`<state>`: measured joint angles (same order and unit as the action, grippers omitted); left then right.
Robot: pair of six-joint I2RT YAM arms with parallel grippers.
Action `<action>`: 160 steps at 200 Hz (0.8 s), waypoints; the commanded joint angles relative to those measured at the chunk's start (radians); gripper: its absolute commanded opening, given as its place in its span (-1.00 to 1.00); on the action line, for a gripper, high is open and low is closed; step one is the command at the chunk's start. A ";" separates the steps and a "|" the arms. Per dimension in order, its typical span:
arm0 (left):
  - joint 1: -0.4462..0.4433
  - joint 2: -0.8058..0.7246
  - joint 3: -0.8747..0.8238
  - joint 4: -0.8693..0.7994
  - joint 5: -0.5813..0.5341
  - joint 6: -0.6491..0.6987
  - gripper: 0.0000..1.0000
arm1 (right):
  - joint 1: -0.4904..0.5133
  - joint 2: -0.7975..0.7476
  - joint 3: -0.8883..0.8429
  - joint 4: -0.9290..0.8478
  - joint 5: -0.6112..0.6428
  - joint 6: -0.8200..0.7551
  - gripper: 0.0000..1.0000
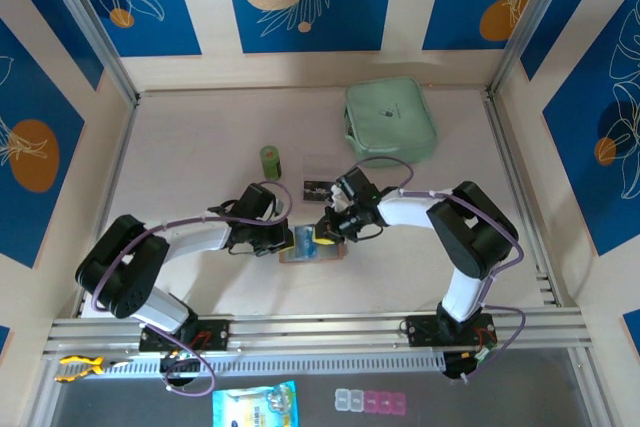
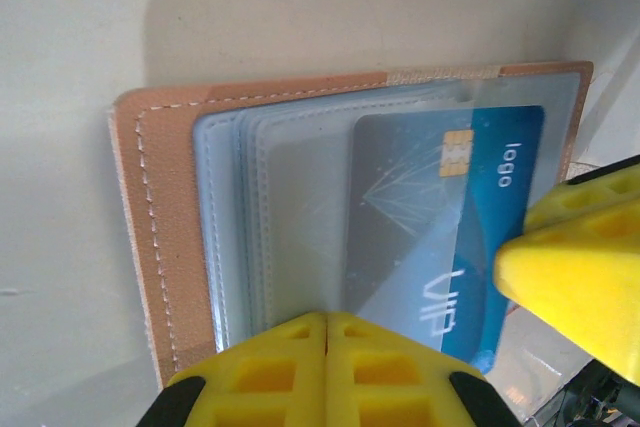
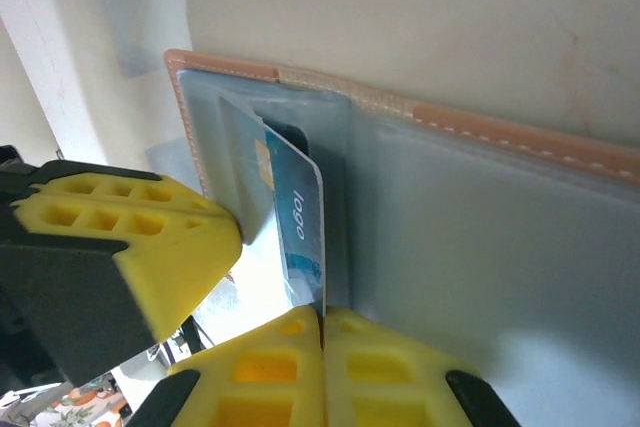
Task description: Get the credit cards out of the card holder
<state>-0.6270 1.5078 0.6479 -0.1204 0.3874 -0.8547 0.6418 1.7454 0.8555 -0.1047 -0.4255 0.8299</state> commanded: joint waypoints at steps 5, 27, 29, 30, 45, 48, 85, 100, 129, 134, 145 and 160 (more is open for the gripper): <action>-0.004 0.008 0.002 -0.085 -0.036 0.025 -0.99 | -0.016 -0.045 -0.007 -0.096 0.041 -0.052 -0.85; -0.004 0.002 0.004 -0.090 -0.038 0.025 -0.99 | -0.019 -0.056 0.019 -0.183 0.079 -0.097 -0.86; -0.004 0.002 0.004 -0.090 -0.039 0.025 -0.99 | -0.019 -0.056 0.020 -0.189 0.083 -0.100 -0.85; -0.004 0.002 0.005 -0.090 -0.038 0.025 -0.99 | -0.019 -0.057 0.022 -0.193 0.085 -0.101 -0.85; -0.003 -0.001 0.006 -0.089 -0.038 0.025 -0.99 | -0.019 -0.068 0.038 -0.239 0.113 -0.124 -0.86; -0.003 -0.002 0.006 -0.089 -0.038 0.026 -0.99 | -0.019 -0.070 0.041 -0.248 0.119 -0.129 -0.86; -0.003 0.005 0.010 -0.084 -0.034 0.028 -0.98 | -0.019 -0.081 0.071 -0.299 0.150 -0.150 -0.86; -0.002 0.009 0.014 -0.083 -0.031 0.028 -0.98 | -0.014 -0.080 0.079 -0.303 0.151 -0.152 -0.86; -0.003 0.009 0.016 -0.084 -0.031 0.030 -0.98 | -0.001 -0.072 0.106 -0.337 0.180 -0.158 -0.86; -0.003 0.011 0.016 -0.083 -0.031 0.030 -0.98 | 0.001 -0.071 0.110 -0.342 0.185 -0.160 -0.85; -0.003 0.012 0.018 -0.085 -0.029 0.032 -0.98 | 0.005 -0.071 0.118 -0.353 0.195 -0.159 -0.85; -0.004 0.011 0.019 -0.085 -0.028 0.031 -0.98 | 0.007 -0.075 0.123 -0.362 0.202 -0.156 -0.85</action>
<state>-0.6270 1.5070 0.6567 -0.1425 0.3862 -0.8536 0.6384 1.6806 0.9550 -0.4061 -0.2584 0.6876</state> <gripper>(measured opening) 0.045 0.075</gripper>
